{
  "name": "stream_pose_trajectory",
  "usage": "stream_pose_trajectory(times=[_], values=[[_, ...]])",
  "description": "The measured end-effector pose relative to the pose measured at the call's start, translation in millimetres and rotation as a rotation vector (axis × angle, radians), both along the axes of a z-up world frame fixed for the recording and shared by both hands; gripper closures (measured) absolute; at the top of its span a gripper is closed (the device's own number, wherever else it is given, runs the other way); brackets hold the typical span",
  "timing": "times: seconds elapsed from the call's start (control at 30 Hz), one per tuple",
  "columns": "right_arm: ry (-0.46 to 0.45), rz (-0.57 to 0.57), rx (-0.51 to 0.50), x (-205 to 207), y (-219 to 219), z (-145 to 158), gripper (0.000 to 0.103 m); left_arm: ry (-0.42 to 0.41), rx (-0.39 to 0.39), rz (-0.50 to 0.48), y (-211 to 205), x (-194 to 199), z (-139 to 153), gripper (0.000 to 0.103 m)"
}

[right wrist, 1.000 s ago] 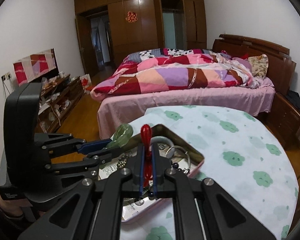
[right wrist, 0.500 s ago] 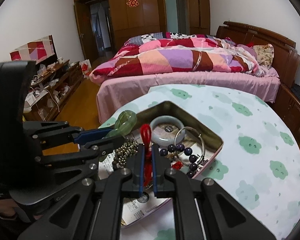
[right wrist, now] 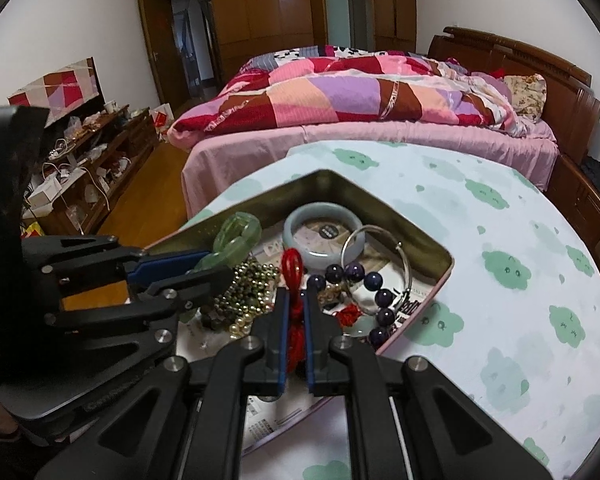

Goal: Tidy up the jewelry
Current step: 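Carry the jade bangle and link bracelet over the tin and lower them, then open both tools to release the bangle and link bracelet into the tin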

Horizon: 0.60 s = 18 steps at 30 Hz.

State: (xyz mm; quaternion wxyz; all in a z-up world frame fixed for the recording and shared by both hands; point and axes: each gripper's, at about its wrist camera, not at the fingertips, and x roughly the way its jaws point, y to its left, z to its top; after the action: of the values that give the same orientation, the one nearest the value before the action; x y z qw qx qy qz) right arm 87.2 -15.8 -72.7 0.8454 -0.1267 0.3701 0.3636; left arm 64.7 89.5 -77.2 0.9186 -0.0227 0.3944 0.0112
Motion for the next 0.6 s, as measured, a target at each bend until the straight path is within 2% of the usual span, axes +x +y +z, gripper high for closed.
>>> stream_pose_trajectory(times=[0.13, 0.17, 0.23, 0.3, 0.33, 0.4, 0.53, 0.6], values=[[0.009, -0.006, -0.013, 4, 1, -4, 0.093, 0.000, -0.003, 0.006, 1, -1, 0, 0.087], [0.015, -0.004, -0.013, 5, 1, -5, 0.090, -0.003, -0.001, 0.007, 1, -2, 0, 0.087], [0.010, -0.012, -0.012, 5, 0, -4, 0.087, -0.008, 0.007, 0.011, 1, -4, 4, 0.082], [0.007, -0.028, 0.017, 4, -7, 4, 0.065, -0.031, 0.009, 0.022, 1, -9, 13, 0.062], [0.004, -0.038, 0.027, 3, -10, 6, 0.062, -0.044, 0.019, 0.036, 2, -12, 18, 0.055], [-0.012, -0.071, 0.053, 1, -22, 18, 0.050, -0.087, 0.056, 0.070, 2, -22, 34, 0.032], [-0.066, -0.111, 0.091, -9, -41, 42, 0.044, -0.179, 0.069, 0.081, 2, -40, 64, 0.028], [-0.094, -0.130, 0.111, -15, -51, 54, 0.036, -0.207, 0.075, 0.088, 2, -47, 74, 0.027]])
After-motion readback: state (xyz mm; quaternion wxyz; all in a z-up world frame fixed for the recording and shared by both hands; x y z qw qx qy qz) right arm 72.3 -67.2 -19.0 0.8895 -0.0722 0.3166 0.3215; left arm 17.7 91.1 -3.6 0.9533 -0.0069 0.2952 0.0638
